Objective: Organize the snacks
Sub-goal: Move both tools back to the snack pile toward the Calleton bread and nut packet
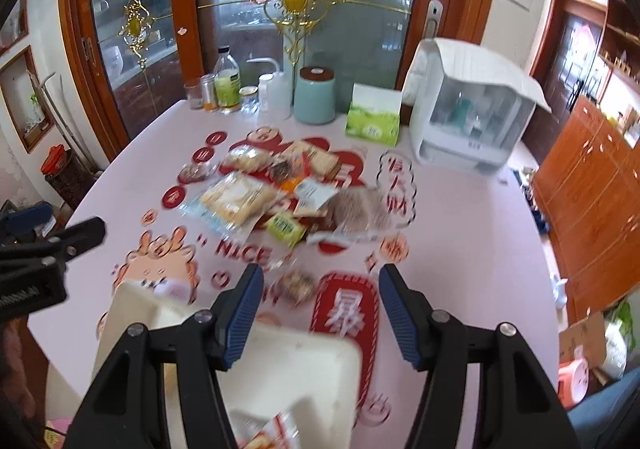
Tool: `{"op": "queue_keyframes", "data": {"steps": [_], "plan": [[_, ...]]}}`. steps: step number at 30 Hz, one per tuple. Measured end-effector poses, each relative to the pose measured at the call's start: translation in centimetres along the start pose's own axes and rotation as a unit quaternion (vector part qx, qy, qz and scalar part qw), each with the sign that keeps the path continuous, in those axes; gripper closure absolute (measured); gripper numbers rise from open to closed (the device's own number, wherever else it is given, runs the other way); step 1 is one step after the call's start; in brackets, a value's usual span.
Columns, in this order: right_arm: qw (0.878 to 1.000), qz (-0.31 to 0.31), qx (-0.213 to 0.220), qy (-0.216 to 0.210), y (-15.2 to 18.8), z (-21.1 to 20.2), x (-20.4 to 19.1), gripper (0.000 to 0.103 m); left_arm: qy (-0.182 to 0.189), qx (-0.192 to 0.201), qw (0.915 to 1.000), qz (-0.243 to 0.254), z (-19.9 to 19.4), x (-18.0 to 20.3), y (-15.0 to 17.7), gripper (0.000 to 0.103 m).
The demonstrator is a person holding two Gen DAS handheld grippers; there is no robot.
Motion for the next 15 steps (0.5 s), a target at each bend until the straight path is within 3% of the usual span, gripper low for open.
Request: {"op": "queue_keyframes", "data": {"steps": [8, 15], "plan": [[0.999, -0.026, -0.015, -0.027, -1.1, 6.1, 1.8, 0.042, -0.021, 0.027, 0.9983, 0.046, 3.6, 3.3, -4.5, 0.017], [0.988, -0.051, -0.107, -0.095, 2.6, 13.4, 1.3, 0.042, -0.020, -0.032, 0.9966, 0.073, 11.2, 4.1, -4.2, 0.017]]}}
Point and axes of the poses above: each gripper's, at about its wrist camera, not at the fingertips, and z roughly the way its jaws point, x to its right, y to its underside, the point moved 4 cm from there along z, roughly the way its jaws point, and after that the axes turned 15 degrees about x, right-handed, at the moved point
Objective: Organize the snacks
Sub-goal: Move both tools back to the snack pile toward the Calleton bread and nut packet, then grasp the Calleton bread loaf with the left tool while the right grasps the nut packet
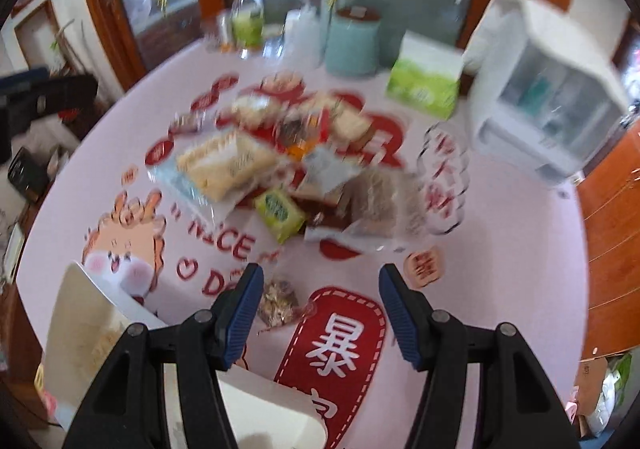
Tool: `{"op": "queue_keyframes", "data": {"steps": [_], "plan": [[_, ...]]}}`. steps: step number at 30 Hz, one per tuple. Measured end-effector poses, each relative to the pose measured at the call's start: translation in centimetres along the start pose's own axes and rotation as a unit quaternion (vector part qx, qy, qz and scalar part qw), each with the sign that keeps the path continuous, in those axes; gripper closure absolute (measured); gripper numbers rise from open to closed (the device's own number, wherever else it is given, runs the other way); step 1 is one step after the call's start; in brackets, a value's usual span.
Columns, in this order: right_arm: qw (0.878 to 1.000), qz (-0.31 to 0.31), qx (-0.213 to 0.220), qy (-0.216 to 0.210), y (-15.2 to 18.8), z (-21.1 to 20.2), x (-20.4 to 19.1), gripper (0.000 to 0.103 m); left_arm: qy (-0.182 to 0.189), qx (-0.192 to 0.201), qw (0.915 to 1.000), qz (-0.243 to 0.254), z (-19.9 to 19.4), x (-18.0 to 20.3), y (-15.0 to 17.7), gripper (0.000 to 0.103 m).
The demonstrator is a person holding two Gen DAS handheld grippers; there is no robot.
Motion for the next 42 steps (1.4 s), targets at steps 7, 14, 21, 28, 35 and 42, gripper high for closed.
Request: {"op": "queue_keyframes", "data": {"steps": [7, 14, 21, 28, 35, 42], "plan": [[0.994, -0.019, -0.075, -0.074, 2.7, 5.4, -1.7, 0.042, 0.041, -0.086, 0.9952, 0.023, 7.6, -0.7, 2.7, 0.017], [0.984, -0.053, -0.139, -0.095, 4.1, 9.7, -3.6, 0.042, 0.095, -0.136, 0.9845, 0.058, 11.9, -0.6, 4.5, 0.017], [0.974, -0.077, -0.190, -0.095, 6.1, 12.0, -5.2, 0.050, 0.123, -0.164, 0.9744, 0.091, 14.9, 1.4, 4.9, 0.017], [0.978, -0.035, -0.182, -0.099, 7.4, 10.7, -4.5, 0.055, 0.123, -0.189, 0.9677, 0.112, 18.0, 4.1, 6.0, 0.016], [0.978, -0.010, -0.181, -0.102, 9.1, 9.7, -3.5, 0.055, 0.089, -0.211, 0.9639, 0.135, 20.8, 5.8, 8.0, 0.000], [0.977, 0.018, -0.183, -0.106, 9.7, 9.8, -2.2, 0.055, 0.043, -0.180, 0.9671, 0.175, 21.5, 7.1, 8.9, 0.000]]}}
Point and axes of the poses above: each gripper's, at about its wrist camera, not at the fingertips, and z roughly the way its jaws point, x to its right, y to its underside, the point moved 4 cm from there along z, roughly the way its jaws point, and after that the axes turned 15 degrees about x, right-handed, at the moved point
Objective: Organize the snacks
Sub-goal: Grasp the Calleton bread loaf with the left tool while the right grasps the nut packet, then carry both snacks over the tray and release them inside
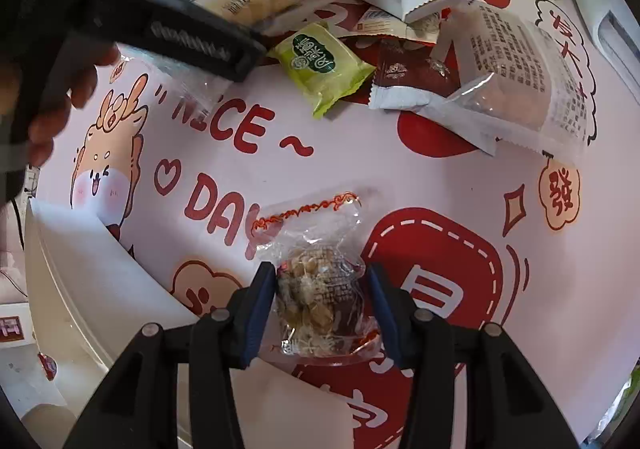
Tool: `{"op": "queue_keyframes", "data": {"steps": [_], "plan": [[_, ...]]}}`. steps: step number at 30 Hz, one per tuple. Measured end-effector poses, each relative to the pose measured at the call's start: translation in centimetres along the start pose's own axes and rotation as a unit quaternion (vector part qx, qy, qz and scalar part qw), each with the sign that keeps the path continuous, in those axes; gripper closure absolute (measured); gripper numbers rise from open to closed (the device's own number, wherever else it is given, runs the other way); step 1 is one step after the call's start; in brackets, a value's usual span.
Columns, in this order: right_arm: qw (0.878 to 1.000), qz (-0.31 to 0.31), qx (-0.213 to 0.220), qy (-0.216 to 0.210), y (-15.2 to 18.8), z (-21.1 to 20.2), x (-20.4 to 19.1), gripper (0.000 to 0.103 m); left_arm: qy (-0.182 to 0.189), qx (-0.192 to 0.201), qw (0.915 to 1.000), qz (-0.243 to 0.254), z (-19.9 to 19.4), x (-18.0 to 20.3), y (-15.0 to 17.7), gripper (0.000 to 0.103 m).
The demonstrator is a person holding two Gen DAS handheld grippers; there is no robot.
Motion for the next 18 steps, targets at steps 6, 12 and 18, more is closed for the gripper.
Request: {"op": "queue_keyframes", "data": {"steps": [6, 12, 18], "plan": [[1.000, -0.001, 0.003, 0.004, -0.5, -0.3, 0.6, 0.056, 0.003, 0.017, 0.9996, -0.022, -1.0, -1.3, 0.8, 0.046], [0.999, 0.004, 0.034, 0.012, -2.4, -1.7, -0.6, 0.064, 0.039, 0.025, 0.9955, -0.083, -4.0, -4.3, 1.9, 0.066], [0.997, 0.011, 0.078, 0.015, -3.5, -5.2, -0.9, 0.064, 0.058, 0.066, 0.9904, -0.107, -10.5, -6.4, 3.5, 0.066]]}}
Point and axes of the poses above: each gripper's, at about its wrist camera, not at the fingertips, and z roughly the way its jaws point, x to its right, y to its underside, the point moved 4 cm from there along z, roughly the way its jaws point, and after that the axes turned 15 degrees about x, right-handed, at the moved point
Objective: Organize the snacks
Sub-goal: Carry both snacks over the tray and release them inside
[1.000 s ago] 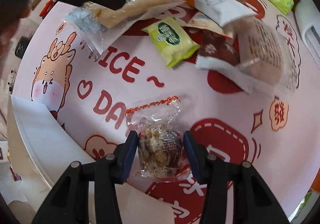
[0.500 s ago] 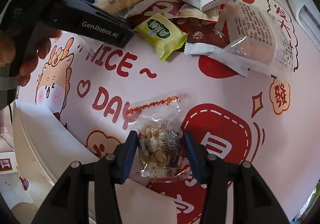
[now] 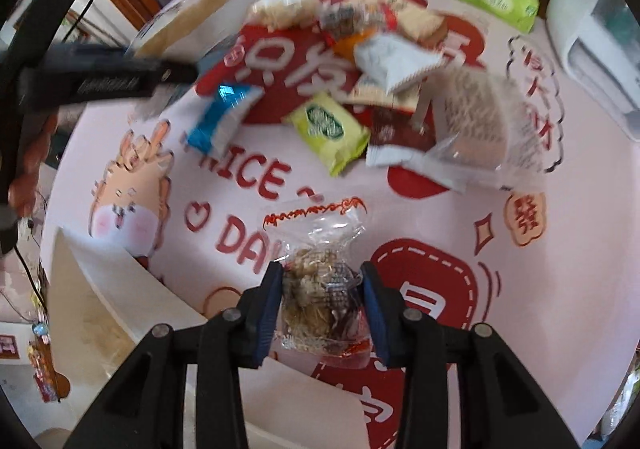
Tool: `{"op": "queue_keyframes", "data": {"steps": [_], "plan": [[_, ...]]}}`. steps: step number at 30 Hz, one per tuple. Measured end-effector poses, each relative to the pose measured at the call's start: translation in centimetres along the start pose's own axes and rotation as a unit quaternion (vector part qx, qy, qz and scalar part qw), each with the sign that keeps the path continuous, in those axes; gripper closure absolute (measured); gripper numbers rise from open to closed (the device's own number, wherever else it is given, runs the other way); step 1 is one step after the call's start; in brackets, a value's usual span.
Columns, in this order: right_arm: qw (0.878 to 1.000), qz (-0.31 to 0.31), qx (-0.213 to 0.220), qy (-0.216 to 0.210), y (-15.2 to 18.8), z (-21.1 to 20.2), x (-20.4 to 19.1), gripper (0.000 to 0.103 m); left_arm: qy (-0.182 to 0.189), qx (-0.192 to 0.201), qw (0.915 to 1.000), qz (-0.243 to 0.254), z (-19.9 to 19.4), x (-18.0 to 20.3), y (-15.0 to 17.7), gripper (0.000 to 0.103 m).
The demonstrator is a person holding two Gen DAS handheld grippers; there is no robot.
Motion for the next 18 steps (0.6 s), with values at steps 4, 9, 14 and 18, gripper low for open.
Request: {"op": "queue_keyframes", "data": {"steps": [4, 9, 14, 18], "plan": [[0.999, 0.010, 0.031, 0.000, -0.8, -3.1, -0.8, 0.064, 0.016, 0.033, 0.9993, -0.007, -4.8, -0.3, -0.1, 0.066], [0.998, 0.020, 0.064, -0.008, -1.2, -6.3, -2.0, 0.064, 0.074, 0.069, 0.9938, -0.047, -12.2, 0.1, 2.1, 0.066], [0.994, 0.039, 0.095, -0.035, 0.0, -10.8, -3.5, 0.064, 0.129, 0.094, 0.9839, -0.080, -18.3, 1.7, 5.2, 0.066], [0.991, 0.049, 0.121, -0.031, 2.1, -14.7, -4.7, 0.064, 0.159, 0.117, 0.9770, -0.079, -22.4, 3.3, 8.0, 0.066]]}}
Point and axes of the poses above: each gripper's, at about its wrist camera, not at the fingertips, and z roughly the way its jaws point, x to its right, y to its underside, the point moved 4 cm from there along z, roughly the way its jaws point, and after that the axes turned 15 degrees about x, right-handed, at the moved point
